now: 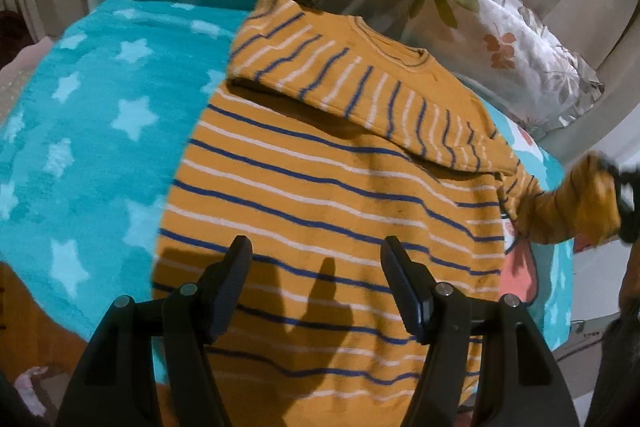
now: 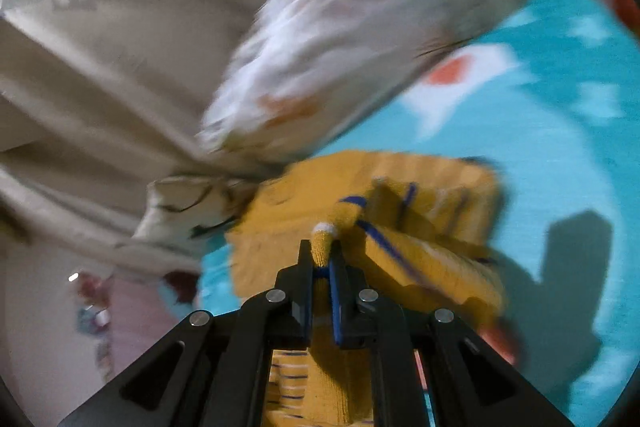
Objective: Fold small clothes
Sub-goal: 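Fold the held sleeve across the sweater body with the right tool, release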
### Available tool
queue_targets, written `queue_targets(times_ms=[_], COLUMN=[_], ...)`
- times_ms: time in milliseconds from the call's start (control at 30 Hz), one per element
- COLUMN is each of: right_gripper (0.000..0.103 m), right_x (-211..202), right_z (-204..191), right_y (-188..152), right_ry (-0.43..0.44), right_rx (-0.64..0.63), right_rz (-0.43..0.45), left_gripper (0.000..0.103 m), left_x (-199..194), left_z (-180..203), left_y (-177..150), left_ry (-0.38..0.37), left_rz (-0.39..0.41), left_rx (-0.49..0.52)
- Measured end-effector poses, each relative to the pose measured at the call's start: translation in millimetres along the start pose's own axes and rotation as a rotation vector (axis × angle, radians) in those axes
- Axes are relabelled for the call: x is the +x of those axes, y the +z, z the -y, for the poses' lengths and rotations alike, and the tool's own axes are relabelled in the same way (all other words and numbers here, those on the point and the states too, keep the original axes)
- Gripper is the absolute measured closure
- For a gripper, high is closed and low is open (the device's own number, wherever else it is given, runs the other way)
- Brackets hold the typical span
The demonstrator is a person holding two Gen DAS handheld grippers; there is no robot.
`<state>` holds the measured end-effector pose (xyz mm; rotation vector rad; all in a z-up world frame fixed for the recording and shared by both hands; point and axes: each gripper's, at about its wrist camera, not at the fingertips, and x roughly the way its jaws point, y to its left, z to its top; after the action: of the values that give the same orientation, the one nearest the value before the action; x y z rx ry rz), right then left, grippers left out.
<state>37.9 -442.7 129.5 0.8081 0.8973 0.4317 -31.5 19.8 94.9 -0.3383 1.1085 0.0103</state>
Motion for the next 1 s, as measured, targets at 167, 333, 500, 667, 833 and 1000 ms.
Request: queue_targets(times_ms=[167,333,500,667,833,1000], right_gripper=[0.095,0.095,0.095,0.09,0.064,0.048], right_x=[88.6,193.3,300.6,379.3,419.6,436.8], right_z=[-65.9,-121.4,-147.7,-152.7,-148.4,-164.5], right_y=[-3.6,-21.7,-45.5,-58.2,-61.4,-65.5], right_ry=[0.108,0.088,-0.016,-0.076,-0.011,0.015], right_rx=[-0.022,-0.056,-0.112,-0.107,-0.035,-0.047], right_rz=[-0.101,-0.218,-0.339,-0.377,-0.378,-0.371], left_gripper=[0.037,0.037,0.037,0.037,0.037,0.037], left_x=[1.8,8.1,10.6,10.1,10.0,13.8], left_z=[-28.1,-69.4,-119.0,-158.4,-178.5,-181.2], left_y=[14.3,30.5,40.6,48.1,54.7,60.9], left_ry=[-0.003,-0.021,-0.015,-0.001,-0.002,-0.02], left_rz=[0.007,-0.013,-0.032,-0.044,-0.051,-0.062], left_rx=[-0.008,-0.024,-0.04,-0.074,-0.092,-0.083])
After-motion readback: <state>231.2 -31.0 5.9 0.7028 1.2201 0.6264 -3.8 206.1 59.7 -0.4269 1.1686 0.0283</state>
